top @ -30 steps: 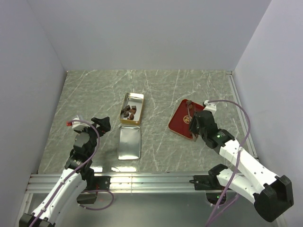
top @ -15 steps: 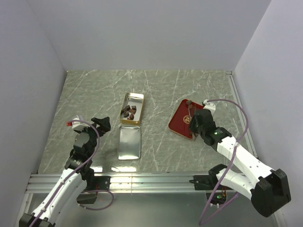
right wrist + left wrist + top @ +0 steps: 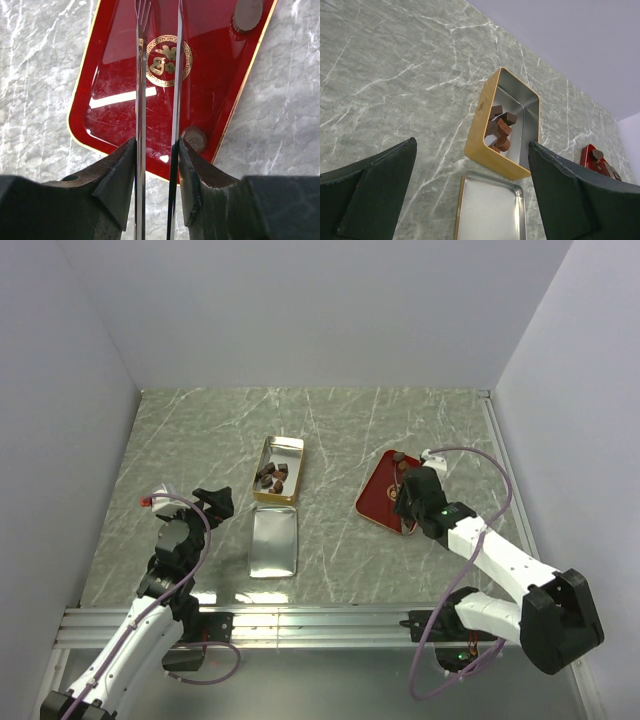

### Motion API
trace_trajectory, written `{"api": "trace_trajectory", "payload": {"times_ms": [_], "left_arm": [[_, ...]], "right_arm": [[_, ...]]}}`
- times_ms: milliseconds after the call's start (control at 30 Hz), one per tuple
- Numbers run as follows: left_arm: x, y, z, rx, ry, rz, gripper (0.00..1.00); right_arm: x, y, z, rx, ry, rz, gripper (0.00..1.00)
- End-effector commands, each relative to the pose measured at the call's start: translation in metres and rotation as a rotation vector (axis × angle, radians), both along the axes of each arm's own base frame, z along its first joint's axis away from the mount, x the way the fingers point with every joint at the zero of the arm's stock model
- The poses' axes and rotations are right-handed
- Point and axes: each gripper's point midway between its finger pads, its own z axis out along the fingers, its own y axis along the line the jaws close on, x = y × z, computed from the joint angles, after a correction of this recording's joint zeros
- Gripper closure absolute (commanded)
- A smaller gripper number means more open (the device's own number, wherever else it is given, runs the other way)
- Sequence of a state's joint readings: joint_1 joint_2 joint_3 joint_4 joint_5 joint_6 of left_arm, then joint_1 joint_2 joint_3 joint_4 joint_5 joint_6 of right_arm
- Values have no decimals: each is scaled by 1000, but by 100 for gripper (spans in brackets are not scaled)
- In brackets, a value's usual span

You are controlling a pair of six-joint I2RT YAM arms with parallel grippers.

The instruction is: Pack the chocolate

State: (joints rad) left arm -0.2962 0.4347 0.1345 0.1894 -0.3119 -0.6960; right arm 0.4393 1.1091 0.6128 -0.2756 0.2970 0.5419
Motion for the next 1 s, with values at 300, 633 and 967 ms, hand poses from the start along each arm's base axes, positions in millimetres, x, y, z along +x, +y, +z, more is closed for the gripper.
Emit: {"api": "trace_trajectory", "payload": {"times_ms": [300, 633, 967], "left_arm": [[1, -2, 5, 0, -18, -7, 1], [0, -2, 3, 1, -15, -9, 1], [0, -2, 4, -2, -18, -8, 1]], "right_arm": [[25, 0, 10, 18, -55, -28, 56], [34, 1, 4, 14, -35, -19, 56], [33, 1, 20, 24, -58, 7, 68]]}}
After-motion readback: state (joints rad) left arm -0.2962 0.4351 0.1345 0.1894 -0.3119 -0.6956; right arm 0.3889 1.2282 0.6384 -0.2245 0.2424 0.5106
